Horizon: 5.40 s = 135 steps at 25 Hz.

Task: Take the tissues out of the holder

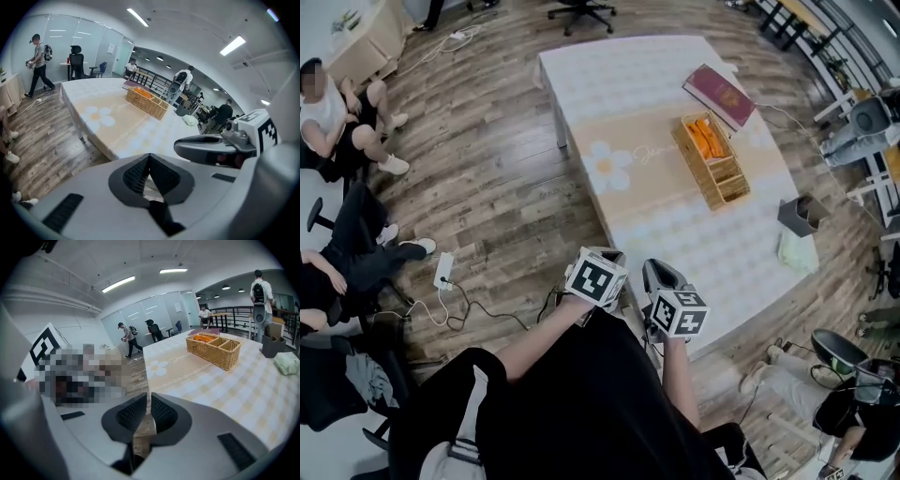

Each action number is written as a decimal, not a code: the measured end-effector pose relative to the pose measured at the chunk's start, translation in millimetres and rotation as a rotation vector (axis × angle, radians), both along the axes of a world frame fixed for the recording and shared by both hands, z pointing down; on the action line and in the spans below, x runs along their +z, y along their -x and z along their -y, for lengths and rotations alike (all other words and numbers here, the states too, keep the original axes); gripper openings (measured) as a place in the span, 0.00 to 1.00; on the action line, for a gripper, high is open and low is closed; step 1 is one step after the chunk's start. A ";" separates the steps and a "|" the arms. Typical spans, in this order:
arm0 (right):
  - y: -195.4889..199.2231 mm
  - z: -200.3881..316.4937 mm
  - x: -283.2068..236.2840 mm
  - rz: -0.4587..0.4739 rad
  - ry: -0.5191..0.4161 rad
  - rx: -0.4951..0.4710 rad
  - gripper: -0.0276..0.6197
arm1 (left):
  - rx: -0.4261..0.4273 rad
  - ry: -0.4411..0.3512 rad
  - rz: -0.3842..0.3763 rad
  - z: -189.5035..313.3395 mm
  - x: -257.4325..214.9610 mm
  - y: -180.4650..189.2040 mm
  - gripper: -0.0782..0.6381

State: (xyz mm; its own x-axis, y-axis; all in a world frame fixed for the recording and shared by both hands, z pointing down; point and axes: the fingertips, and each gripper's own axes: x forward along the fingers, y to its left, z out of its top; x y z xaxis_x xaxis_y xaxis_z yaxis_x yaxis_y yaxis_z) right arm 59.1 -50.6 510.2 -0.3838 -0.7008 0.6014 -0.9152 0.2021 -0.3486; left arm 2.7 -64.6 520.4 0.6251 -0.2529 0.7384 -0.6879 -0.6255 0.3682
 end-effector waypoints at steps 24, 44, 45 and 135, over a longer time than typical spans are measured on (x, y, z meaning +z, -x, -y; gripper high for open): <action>-88.0 21.9 4.0 0.054 -0.028 0.075 0.12 | 0.032 0.012 0.040 33.4 6.3 -81.0 0.11; -165.3 106.5 -5.8 -0.149 -0.006 0.268 0.16 | 0.214 0.070 0.002 116.2 26.0 -124.0 0.11; -169.5 113.3 -7.0 -0.159 -0.004 0.276 0.17 | 0.219 0.074 0.000 121.1 27.1 -124.9 0.11; -244.3 366.5 48.7 -0.487 0.188 0.060 0.07 | 0.125 0.272 -0.133 243.2 76.7 -106.3 0.11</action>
State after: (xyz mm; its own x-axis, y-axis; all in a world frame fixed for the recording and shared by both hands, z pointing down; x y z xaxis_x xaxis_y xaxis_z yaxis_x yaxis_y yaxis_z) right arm 303.5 -417.1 558.8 0.0097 -0.5756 0.8177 -0.9883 0.1190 0.0955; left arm 108.9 -307.8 597.2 0.7343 0.0276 0.6783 -0.5466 -0.5685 0.6149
